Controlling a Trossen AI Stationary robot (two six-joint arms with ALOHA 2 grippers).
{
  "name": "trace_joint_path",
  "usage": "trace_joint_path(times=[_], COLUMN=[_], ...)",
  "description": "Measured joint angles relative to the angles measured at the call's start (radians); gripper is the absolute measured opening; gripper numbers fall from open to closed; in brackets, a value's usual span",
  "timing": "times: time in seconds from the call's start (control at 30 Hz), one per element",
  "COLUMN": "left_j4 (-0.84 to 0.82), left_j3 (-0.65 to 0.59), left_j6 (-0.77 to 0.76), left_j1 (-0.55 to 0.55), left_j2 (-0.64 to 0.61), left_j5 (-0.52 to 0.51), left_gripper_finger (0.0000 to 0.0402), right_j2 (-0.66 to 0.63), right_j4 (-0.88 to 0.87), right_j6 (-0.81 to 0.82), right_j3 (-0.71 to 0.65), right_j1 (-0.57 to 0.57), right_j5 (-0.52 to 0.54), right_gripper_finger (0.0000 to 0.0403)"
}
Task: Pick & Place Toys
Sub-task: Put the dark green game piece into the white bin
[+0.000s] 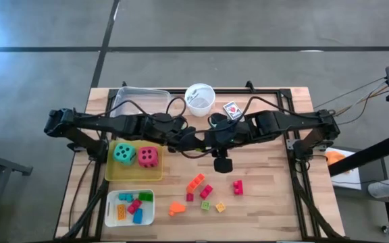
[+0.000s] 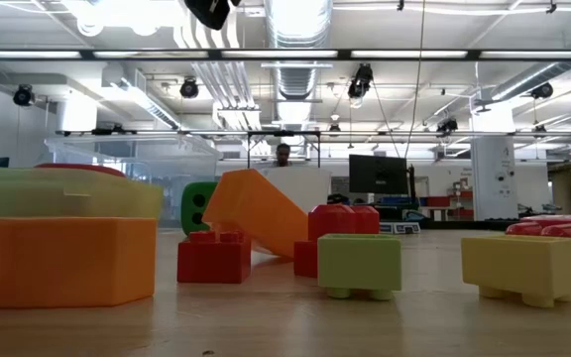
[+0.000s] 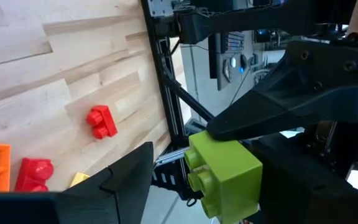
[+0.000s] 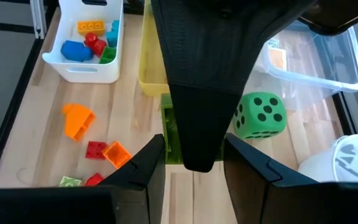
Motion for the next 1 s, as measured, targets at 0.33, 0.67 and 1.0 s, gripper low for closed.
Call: trace_joint_path(times=[0.33, 0.67, 1.0], left_j4=[0.002, -0.003, -0.103], left_j3=[0.001, 0.000, 0.000], left_j6=[0.009, 0.057, 0.207], left_j1=[0.002, 0.002, 0.001], left_j2=[0.000, 0.000, -0.034], left_j5=[0.004, 0.040, 0.092], left_gripper_finger=[0.0170, 0.0076, 0.0076], right_j2=[0.000, -0.001, -0.016], right_j4=[-0.001, 0.008, -0.057], right_j6=[0.022, 0.028, 0.042], right_j3=[-0.001, -0.001, 0.000], right_j1=[0.000, 0.000, -0.002], right_j5=[0.022, 0.023, 0.027], right_gripper_finger=[0.0121, 0.0218, 0.0311])
